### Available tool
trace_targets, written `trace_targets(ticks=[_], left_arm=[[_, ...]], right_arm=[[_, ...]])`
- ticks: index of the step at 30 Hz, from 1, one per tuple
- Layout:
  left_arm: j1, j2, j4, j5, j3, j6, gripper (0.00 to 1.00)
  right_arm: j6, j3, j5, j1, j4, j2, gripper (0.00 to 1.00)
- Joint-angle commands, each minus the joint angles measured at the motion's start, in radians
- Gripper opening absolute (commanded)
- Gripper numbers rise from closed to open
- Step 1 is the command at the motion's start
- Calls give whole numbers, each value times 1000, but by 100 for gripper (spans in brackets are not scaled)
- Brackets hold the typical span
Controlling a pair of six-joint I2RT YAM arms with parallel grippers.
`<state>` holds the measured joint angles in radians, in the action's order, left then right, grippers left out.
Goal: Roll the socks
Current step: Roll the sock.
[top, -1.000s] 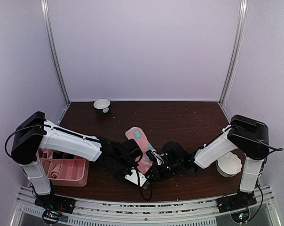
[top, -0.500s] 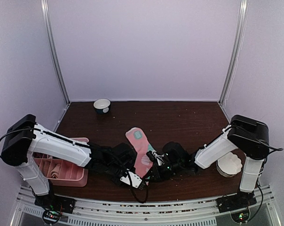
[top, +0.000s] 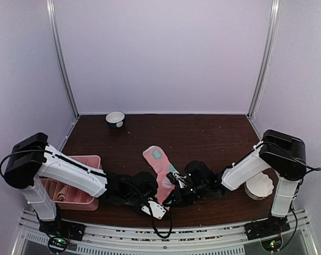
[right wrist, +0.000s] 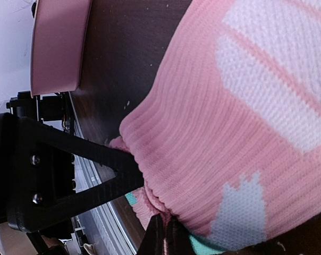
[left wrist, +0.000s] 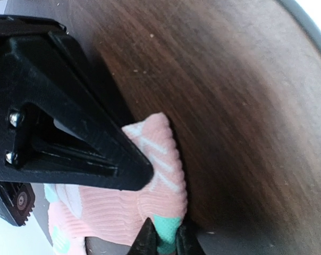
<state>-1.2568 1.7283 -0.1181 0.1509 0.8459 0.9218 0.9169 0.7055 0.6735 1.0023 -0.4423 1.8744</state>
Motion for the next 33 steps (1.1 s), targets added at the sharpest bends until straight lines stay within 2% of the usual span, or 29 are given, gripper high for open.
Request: trace_targets(ticks=[1,4,7,11,17,20,22,24,26,27,30,33], left_arm=[[2,83,-30,68,-5,-44,8],[9,79,-67,60,11,-101,0],[30,62,-148,-7,43,-171,0],[86,49,-275,-157,98,-247,0],[164,77,-408,-316,177,-289,0],[192,101,-448,-386,212,-294,0],[206,121,-484,-431,247,-291,0],[217,147,-529,-482,281,-276,0],[227,173,-564,-526,310,-258,0],[230,181,-577,-545,321,-248,0],[238,207,-624,-593,353,-222,0],[250,252,-702,-651,412,-188,0]], right_arm=[[18,-49,-33,1,173,36,0],[15,-51,-51,1,167,29,0],[-13,-61,-112,2,152,-17,1],[-74,-120,-292,6,90,-155,22],[-230,-240,-681,37,100,-430,36],[-366,-312,-984,143,91,-617,40],[-456,-400,-1140,213,-26,-723,96],[-382,-482,-1266,214,-107,-781,100],[-313,-485,-1217,172,16,-825,100],[-295,-505,-1216,167,20,-843,100],[-332,-618,-1150,165,-152,-898,100],[-507,-666,-1034,216,-307,-864,99]])
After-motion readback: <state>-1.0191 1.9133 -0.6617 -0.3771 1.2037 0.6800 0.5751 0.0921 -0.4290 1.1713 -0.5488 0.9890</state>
